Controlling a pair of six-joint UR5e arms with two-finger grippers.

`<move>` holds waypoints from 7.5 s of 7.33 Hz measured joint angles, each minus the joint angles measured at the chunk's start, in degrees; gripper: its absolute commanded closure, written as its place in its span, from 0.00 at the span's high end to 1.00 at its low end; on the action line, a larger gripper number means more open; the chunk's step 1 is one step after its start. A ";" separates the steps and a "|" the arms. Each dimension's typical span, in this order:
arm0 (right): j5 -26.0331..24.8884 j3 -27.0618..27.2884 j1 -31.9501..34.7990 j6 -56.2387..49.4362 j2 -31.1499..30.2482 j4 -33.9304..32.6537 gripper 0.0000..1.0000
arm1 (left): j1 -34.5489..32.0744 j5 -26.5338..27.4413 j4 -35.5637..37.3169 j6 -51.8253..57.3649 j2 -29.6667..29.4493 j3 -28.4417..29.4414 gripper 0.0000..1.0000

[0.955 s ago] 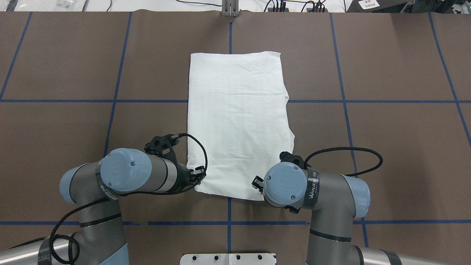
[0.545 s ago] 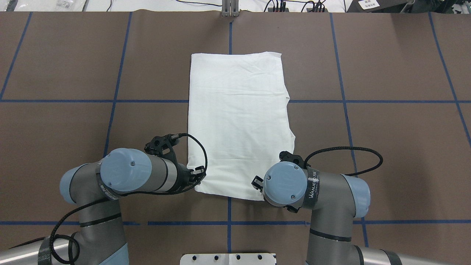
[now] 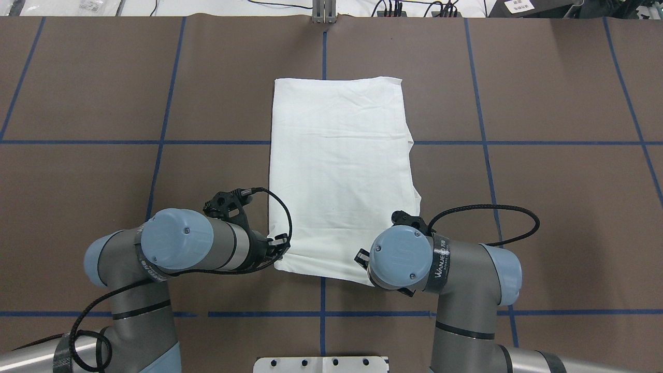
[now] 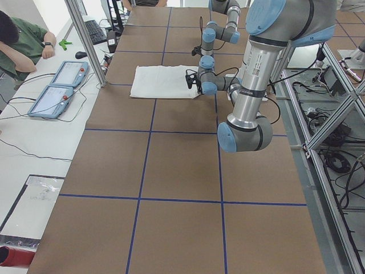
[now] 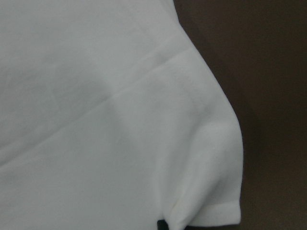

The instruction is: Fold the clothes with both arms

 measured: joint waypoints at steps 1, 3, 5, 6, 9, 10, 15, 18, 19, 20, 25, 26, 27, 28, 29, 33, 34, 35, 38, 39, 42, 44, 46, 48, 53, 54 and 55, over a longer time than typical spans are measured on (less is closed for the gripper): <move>0.11 1.01 0.28 -0.10 0.02 0.00 0.00 | -0.09 -0.04 0.11 -0.10 0.03 -0.39 0.00; 0.17 4.43 0.62 0.14 -0.28 -0.20 0.00 | -0.23 -0.21 1.66 -0.36 0.82 -3.51 0.00; 1.00 8.34 0.43 -0.04 -1.12 -0.34 0.00 | 0.57 -0.26 6.44 -1.38 2.17 -9.76 0.00; 1.49 11.42 -0.95 -0.10 -1.87 -0.58 0.00 | 2.49 -0.26 7.80 -2.91 3.95 -13.32 0.00; 4.05 20.57 -6.61 -0.14 -3.15 -1.81 0.00 | 10.25 -0.21 10.51 -8.33 10.22 -25.23 0.00; 5.77 22.25 -6.54 -0.14 -3.24 -2.01 0.00 | 11.37 -0.28 12.07 -9.00 11.32 -28.19 0.00; 13.67 19.08 7.75 -4.93 -0.26 -2.15 0.00 | 1.54 -1.27 13.35 -8.35 6.32 -26.51 0.00; 13.80 6.13 14.43 -8.01 6.13 -1.70 0.00 | -6.44 -3.24 11.28 -8.18 1.43 -15.23 0.00; 13.85 3.54 15.70 -8.12 6.80 -1.59 0.00 | -8.08 -3.31 9.44 -8.17 1.05 -12.22 0.00; 13.90 1.47 16.38 -8.04 7.67 -1.52 0.00 | -9.24 -3.33 7.35 -8.22 0.82 -9.71 0.00; 13.96 -7.09 17.77 -7.83 13.58 -1.34 0.00 | -12.12 -3.27 3.01 -8.50 -2.81 -1.38 0.00; 14.13 -8.59 18.18 -7.85 14.50 -1.34 0.00 | -12.56 -3.26 2.98 -8.48 -2.93 -0.86 0.00; 14.47 -9.47 18.48 -7.83 15.19 -1.33 0.08 | -12.72 -3.26 2.98 -8.50 -3.24 -0.32 0.00; 14.73 -9.88 18.68 -7.78 15.67 -1.32 0.99 | -12.76 -3.25 2.97 -8.53 -3.67 0.20 0.86; 14.84 -10.10 18.82 -7.76 15.89 -1.28 1.00 | -12.79 -3.25 2.97 -8.53 -3.99 0.63 1.00; 16.22 -10.43 21.09 -8.22 14.97 -1.27 1.00 | -15.79 -3.41 3.07 -8.43 -4.29 1.11 1.00; 17.14 -10.40 21.81 -8.77 14.66 -1.21 1.00 | -16.93 -3.57 3.21 -8.28 -4.11 1.12 1.00; 17.56 -10.22 22.20 -9.53 14.51 -1.20 1.00 | -18.14 -4.14 3.50 -7.54 -3.93 1.08 1.00; 18.11 -7.70 27.08 -21.86 12.13 -1.30 1.00 | -24.07 -8.42 3.80 5.23 0.80 -0.17 1.00; 18.37 -5.72 30.55 -30.61 9.06 -1.41 1.00 | -27.25 -10.35 3.82 12.28 3.44 -0.91 1.00; 22.38 -4.43 45.41 -60.76 -1.45 -1.76 1.00 | -42.08 -18.14 4.01 39.13 12.35 -1.95 1.00; 28.69 -4.76 55.34 -80.93 -8.65 -1.72 1.00 | -50.86 -20.09 4.25 58.06 18.53 -1.84 1.00; 33.70 -4.86 64.31 -100.67 -16.59 -2.01 1.00 | -58.33 -20.47 6.94 78.57 22.90 -1.42 1.00; 34.83 -4.76 69.83 -115.03 -22.40 -3.47 1.00 | -64.93 -22.49 9.91 97.23 26.54 -0.79 1.00; 34.40 -4.73 73.51 -119.49 -27.98 -3.42 1.00 | -67.88 -24.78 7.87 105.24 30.25 6.68 1.00; 34.57 -4.88 73.67 -119.19 -28.89 -3.53 1.00 | -68.02 -24.84 8.05 105.07 30.43 7.71 1.00; 34.63 -5.48 73.71 -118.86 -29.33 -3.69 1.00 | -68.11 -24.99 8.94 104.92 30.47 8.04 1.00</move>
